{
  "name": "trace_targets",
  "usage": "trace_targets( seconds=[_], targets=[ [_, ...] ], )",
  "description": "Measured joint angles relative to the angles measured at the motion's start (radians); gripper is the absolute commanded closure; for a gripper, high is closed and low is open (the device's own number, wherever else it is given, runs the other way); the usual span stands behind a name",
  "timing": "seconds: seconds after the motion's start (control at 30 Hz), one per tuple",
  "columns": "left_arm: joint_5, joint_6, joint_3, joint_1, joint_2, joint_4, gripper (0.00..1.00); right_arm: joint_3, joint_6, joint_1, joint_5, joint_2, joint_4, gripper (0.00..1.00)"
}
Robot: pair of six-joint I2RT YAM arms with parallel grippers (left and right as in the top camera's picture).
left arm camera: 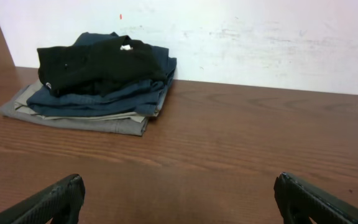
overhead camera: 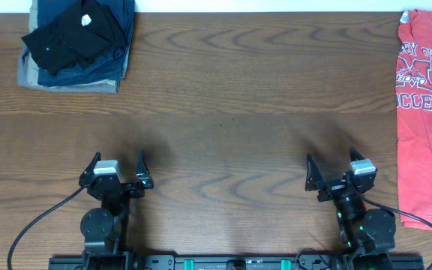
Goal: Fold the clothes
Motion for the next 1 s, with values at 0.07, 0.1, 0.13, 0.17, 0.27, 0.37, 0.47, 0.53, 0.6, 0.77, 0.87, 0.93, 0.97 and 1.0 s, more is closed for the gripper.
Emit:
trace_targets(
  seconds=[0.07, 0.1, 0.13, 0.17, 0.27, 0.37, 0.47, 0.53, 0.6, 0.77, 0.87, 0.93, 0.97, 1.0],
  targets=[
    [0.000, 0.000, 0.000, 0.000, 0.000, 0.000, 0.02, 0.000, 0.000, 0.000, 0.000, 0.000, 0.000, 0.01],
    [0.000, 0.000, 0.000, 0.000, 0.000, 0.000, 0.02, 0.000, 0.000, 0.000, 0.000, 0.000, 0.000, 0.01],
    [0.000, 0.000, 0.000, 0.000, 0.000, 0.000, 0.02, 0.000, 0.000, 0.000, 0.000, 0.000, 0.000, 0.01],
    [0.000, 0.000, 0.000, 0.000, 0.000, 0.000, 0.02, 0.000, 0.000, 0.000, 0.000, 0.000, 0.000, 0.01],
    [0.000, 0.000, 0.000, 0.000, 0.000, 0.000, 0.02, 0.000, 0.000, 0.000, 0.005, 0.000, 0.009, 0.01],
    [0.000, 0.000, 0.000, 0.000, 0.000, 0.000, 0.02, 0.000, 0.015, 0.000, -0.003, 0.000, 0.062, 0.01],
    [0.000, 0.000, 0.000, 0.000, 0.000, 0.000, 0.02, 0.000, 0.111, 0.000, -0.109, 0.000, 0.073, 0.01],
    [0.000, 0.000, 0.000, 0.000, 0.000, 0.000, 0.02, 0.000, 0.203, 0.000, -0.229, 0.000, 0.073, 0.01],
    [0.000, 0.000, 0.000, 0.000, 0.000, 0.000, 0.02, 0.000, 0.273, 0.000, -0.311, 0.000, 0.079, 0.01],
    [0.000, 0.000, 0.000, 0.000, 0.000, 0.000, 0.02, 0.000, 0.414, 0.000, -0.402, 0.000, 0.143, 0.01],
    [0.000, 0.000, 0.000, 0.000, 0.001, 0.000, 0.02, 0.000, 0.448, 0.000, -0.404, 0.000, 0.290, 0.01],
    [0.000, 0.000, 0.000, 0.000, 0.001, 0.000, 0.02, 0.000, 0.451, 0.000, -0.393, 0.001, 0.356, 0.01],
    [0.000, 0.000, 0.000, 0.000, 0.001, 0.000, 0.02, 0.000, 0.451, 0.000, -0.380, 0.001, 0.376, 0.01],
    [0.000, 0.000, 0.000, 0.000, 0.001, 0.000, 0.02, 0.002, 0.450, 0.000, -0.363, 0.006, 0.380, 0.01]
  ],
)
